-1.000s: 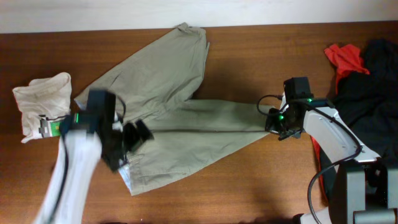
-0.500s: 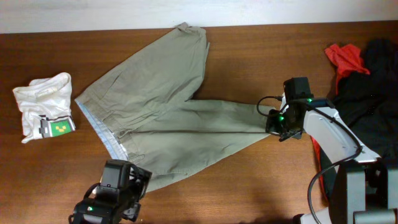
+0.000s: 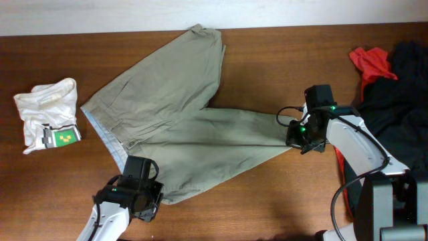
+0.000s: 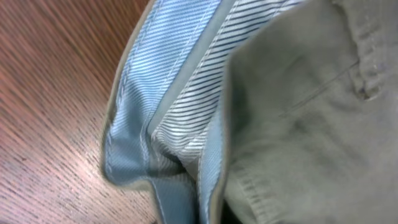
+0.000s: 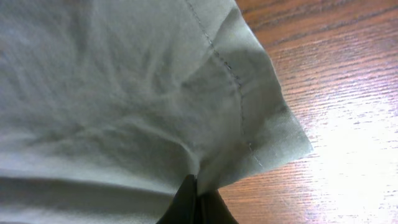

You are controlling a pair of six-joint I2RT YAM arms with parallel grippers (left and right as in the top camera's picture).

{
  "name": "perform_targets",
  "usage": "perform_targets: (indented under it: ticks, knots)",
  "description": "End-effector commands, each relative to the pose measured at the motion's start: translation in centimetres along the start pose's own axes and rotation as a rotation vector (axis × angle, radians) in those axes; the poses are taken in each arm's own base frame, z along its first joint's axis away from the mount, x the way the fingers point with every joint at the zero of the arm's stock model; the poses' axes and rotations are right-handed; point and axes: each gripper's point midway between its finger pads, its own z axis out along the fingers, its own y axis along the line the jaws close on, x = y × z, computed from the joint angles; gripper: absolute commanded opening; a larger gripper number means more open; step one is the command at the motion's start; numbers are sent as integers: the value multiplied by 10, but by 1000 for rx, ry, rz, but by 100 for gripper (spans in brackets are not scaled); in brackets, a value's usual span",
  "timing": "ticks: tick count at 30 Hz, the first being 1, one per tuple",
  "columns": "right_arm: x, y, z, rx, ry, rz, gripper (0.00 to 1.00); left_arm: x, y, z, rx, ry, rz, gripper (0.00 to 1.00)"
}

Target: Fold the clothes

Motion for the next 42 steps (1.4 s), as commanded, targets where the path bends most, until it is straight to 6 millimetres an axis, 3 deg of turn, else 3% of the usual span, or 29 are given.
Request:
perform_targets:
  ticks: [1, 2, 3, 5, 8, 10, 13, 16, 17, 19, 21, 23, 25, 26, 27, 29, 30, 32, 33, 34, 35, 36, 38, 40, 42]
  knots:
    - [-4, -13, -6, 49, -17, 12, 4, -5, -5, -3, 10, -32, 98, 1]
    - [-7, -25, -11, 54, -21, 52, 4, -4, -15, -11, 36, -25, 215, 1]
    - [-14, -45, -32, 59, -43, 126, 4, -2, -28, -35, 47, -31, 361, 1]
    - [-26, -63, -77, 54, -118, 153, 4, -5, -48, -80, 54, -69, 549, 1]
    - [-27, -74, -153, 43, -285, 203, 4, -3, -89, -167, 156, -151, 758, 1]
    - [-15, -65, -211, 30, -424, 140, 4, -1, -104, -221, 226, -216, 795, 1]
    - [-5, -62, -251, 49, -529, 109, 4, -11, -94, -254, 187, -300, 780, 1]
    - [-10, -64, -304, 97, -677, 111, 4, -36, -86, -310, 169, -511, 734, 1]
    - [-17, -59, -321, 82, -737, 84, 4, -43, -90, -319, 177, -563, 720, 1]
    - [-34, -41, -329, 9, -784, -4, 4, -50, -99, -310, 129, -567, 717, 1]
    - [-58, -30, -312, -49, -742, -65, 4, -64, -111, -292, 39, -557, 691, 1]
    - [-92, -9, -282, -106, -689, -173, 4, -91, -120, -276, -40, -563, 590, 1]
    - [-129, 27, -250, -136, -677, -311, 4, -120, -134, -252, -100, -547, 518, 1]
    - [-151, 58, -229, -163, -690, -388, 4, -136, -141, -231, -153, -521, 493, 1]
    - [-160, 72, -217, -178, -691, -416, 4, -142, -143, -220, -179, -506, 483, 1]
    - [-184, 116, -168, -219, -674, -495, 4, -157, -144, -188, -255, -456, 419, 1]
    - [-193, 141, -132, -240, -652, -536, 4, -165, -151, -166, -289, -433, 420, 1]
    - [-198, 161, -97, -255, -631, -569, 5, -172, -158, -142, -316, -415, 423, 1]
    - [-200, 175, -73, -268, -620, -593, 19, -176, -162, -127, -332, -404, 425, 8]
    - [-197, 184, -61, -280, -611, -611, 36, -179, -162, -112, -360, -384, 429, 37]
    - [-196, 185, -61, -265, -613, -636, 62, -181, -158, -99, -393, -361, 429, 80]
    - [-203, 170, -69, -214, -632, -606, 71, -183, -156, -99, -399, -357, 421, 84]
    - [-207, 127, -87, -154, -606, -516, 72, -188, -152, -118, -395, -362, 414, 93]
    - [-167, 91, -66, -157, -373, -450, 68, -179, -152, -133, -366, -313, 425, 94]
    - [-115, 67, -34, -144, -131, -400, 63, -144, -154, -117, -307, -127, 495, 94]
